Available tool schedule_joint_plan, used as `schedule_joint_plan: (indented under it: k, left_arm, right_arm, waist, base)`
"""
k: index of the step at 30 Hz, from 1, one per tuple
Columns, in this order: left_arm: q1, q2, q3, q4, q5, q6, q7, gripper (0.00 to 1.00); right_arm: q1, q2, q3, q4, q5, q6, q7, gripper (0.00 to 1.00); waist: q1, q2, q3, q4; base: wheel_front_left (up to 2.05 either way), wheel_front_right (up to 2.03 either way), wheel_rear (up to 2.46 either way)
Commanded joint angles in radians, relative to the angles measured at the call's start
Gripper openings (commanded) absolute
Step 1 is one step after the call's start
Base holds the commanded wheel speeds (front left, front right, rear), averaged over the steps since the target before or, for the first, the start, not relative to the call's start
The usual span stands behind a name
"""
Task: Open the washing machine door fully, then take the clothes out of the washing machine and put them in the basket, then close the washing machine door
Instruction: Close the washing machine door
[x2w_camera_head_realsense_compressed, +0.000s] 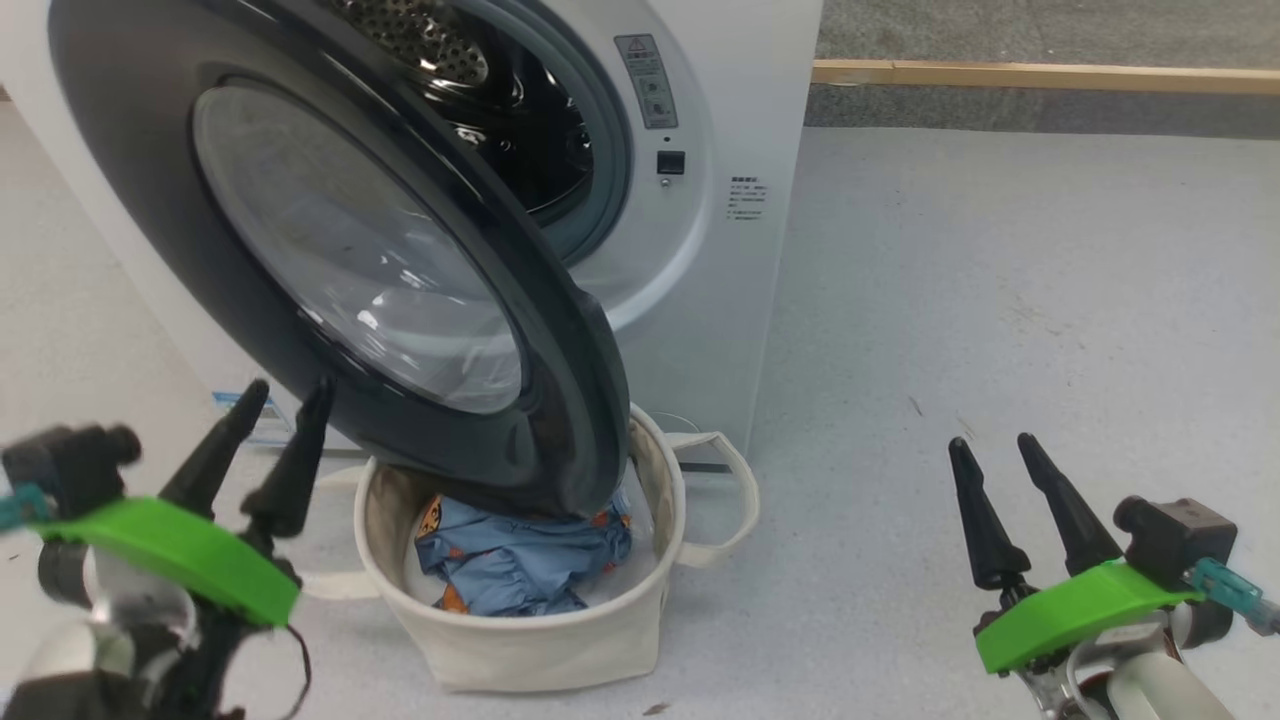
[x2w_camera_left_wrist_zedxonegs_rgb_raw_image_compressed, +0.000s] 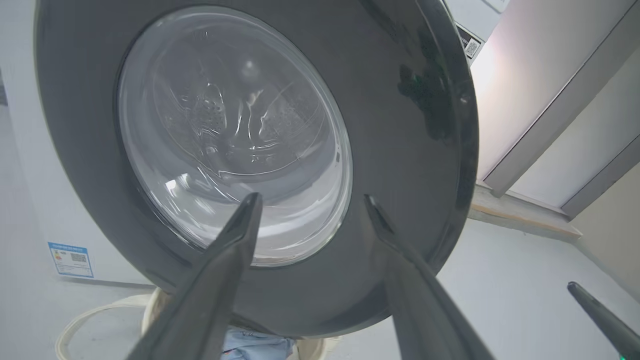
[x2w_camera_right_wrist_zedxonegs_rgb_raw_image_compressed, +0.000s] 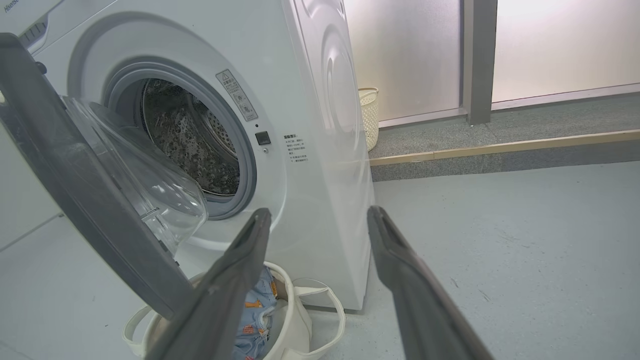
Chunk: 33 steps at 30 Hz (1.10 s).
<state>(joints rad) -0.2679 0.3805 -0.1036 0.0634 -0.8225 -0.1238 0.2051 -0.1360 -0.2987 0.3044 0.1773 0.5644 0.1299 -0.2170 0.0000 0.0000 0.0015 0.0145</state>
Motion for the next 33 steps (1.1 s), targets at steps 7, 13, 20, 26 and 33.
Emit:
schedule_joint_plan:
  k: [7,13,20,26,33]
  left_arm:
    - [0.002,0.054,-0.036,0.094,0.194,-0.006,-0.292,1.00]
    - [-0.010,0.060,-0.077,0.193,0.181,-0.007,-0.366,1.00]
    - [-0.041,0.069,-0.072,0.246,0.134,-0.007,-0.393,1.00]
    - [-0.063,0.077,-0.046,0.274,0.101,-0.004,-0.397,1.00]
    - [-0.092,0.065,-0.058,0.289,0.100,-0.002,-0.395,1.00]
  right_arm:
    - [-0.014,-0.021,0.004,-0.040,-0.006,0.001,0.013,1.00]
    - [-0.008,-0.023,0.003,-0.045,-0.008,0.001,0.022,1.00]
    - [-0.012,-0.017,0.017,-0.077,-0.005,0.001,0.023,0.00]
    - [-0.063,-0.003,0.170,-0.164,-0.002,0.001,0.047,0.00]
    - [-0.184,0.063,0.356,-0.116,0.019,0.001,0.103,0.00]
  waist:
    - [0.0000,0.0000,-0.003,0.012]
    - [0.0000,0.0000,-0.007,0.012]
    - [0.0000,0.0000,-0.013,0.026]
    - [0.0000,0.0000,-0.015,0.061]
    - [0.0000,0.0000,-0.011,0.129]
  base:
    - [0.00,0.00,0.00]
    - [0.00,0.00,0.00]
    - [0.00,0.00,0.00]
    - [0.00,0.00,0.00]
    - [0.00,0.00,0.00]
